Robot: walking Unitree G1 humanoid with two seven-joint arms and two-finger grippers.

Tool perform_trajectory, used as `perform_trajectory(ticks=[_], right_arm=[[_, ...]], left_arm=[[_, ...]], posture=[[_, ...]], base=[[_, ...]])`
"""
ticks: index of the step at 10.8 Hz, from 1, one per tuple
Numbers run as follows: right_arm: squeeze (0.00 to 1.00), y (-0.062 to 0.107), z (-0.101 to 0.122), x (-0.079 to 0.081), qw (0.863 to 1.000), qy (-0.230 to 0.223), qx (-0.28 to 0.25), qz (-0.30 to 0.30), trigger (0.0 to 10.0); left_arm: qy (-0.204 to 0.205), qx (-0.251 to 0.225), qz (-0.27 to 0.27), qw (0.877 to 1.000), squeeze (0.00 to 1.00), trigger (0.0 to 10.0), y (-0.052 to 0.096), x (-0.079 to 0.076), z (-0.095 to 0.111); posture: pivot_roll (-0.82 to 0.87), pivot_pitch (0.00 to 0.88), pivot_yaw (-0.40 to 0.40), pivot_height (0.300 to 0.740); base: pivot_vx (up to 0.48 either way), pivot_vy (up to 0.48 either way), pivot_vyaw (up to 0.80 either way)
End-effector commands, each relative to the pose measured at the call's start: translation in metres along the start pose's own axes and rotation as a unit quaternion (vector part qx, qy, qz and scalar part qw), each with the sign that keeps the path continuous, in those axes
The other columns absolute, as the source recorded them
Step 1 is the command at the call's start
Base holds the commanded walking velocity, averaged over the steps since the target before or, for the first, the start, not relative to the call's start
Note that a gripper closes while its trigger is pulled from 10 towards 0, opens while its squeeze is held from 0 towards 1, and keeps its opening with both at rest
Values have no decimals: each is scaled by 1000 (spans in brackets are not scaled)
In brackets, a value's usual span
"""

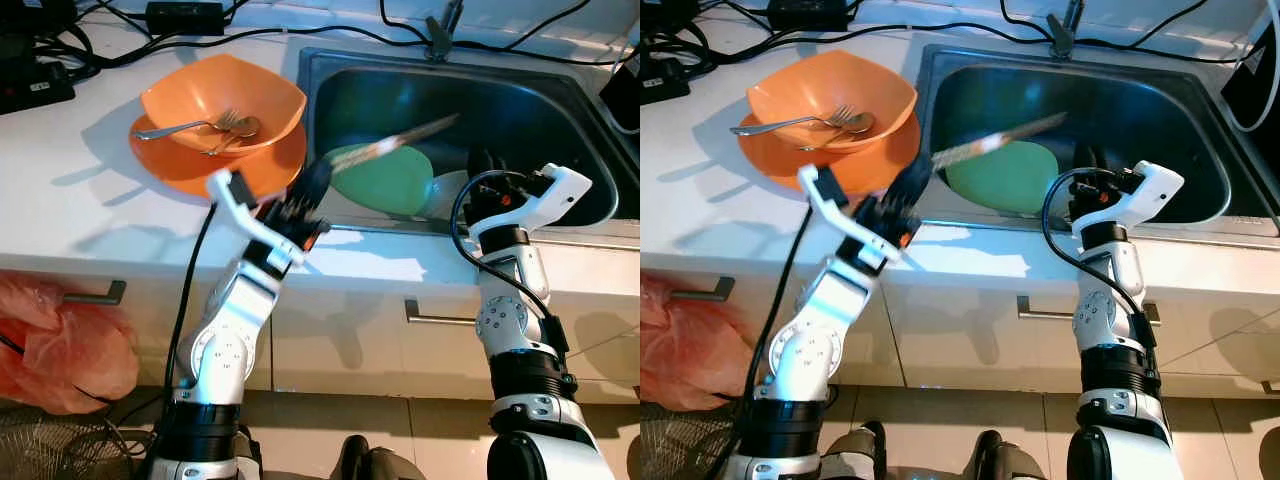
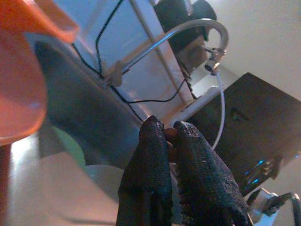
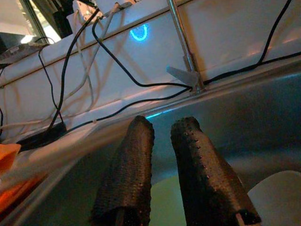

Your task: Kitchen organization

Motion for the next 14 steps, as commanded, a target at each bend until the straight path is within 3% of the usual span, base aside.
perform_trajectory(ticks=[1, 2, 7, 8, 9, 14], right_arm=[[306, 9, -8, -15, 999, -10, 23, -30, 10000], [1000, 9, -9, -17, 999, -20, 26, -37, 10000], [1000, 8, -1, -30, 976, -203, -3, -83, 10000], [933, 8, -4, -27, 969, -236, 7, -75, 10000], [0, 7, -5, -22, 965, -256, 11, -57, 10000], [0, 2, -2, 14, 941, -336, 35, 34, 10000]], left_arm=[[-2, -2, -5, 1000, 0, 10000, 0, -2, -2], [0, -4, -1, 1000, 0, 10000, 1, 0, -4], [9, -2, 3, 1000, 0, 10000, 3, 2, -11], [11, -2, 1, 1000, 0, 10000, 3, 1, -12], [14, 1, -4, 1000, 0, 10000, 3, 0, -14], [17, 12, -20, 1000, 0, 10000, 3, -4, -17]], posture=[[184, 189, -72, 740], [182, 189, -74, 740], [175, 196, -79, 740], [176, 197, -80, 740], [173, 197, -79, 740], [176, 191, -79, 740]], base=[[0, 0, 0], [0, 0, 0], [0, 0, 0], [0, 0, 0], [0, 0, 0], [0, 0, 0]])
Point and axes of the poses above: a point about 5 cm out from each wrist's last joint towards the gripper, its own y axis pointing back from the gripper into the wrist, its own z axis along the axis of the wrist's last joint, x = y × z, the point moved 2 cm from there along -y, pointing out of the wrist towards the gripper, and after that the axes turned 11 degrees about -y, right-handed, at the moved point
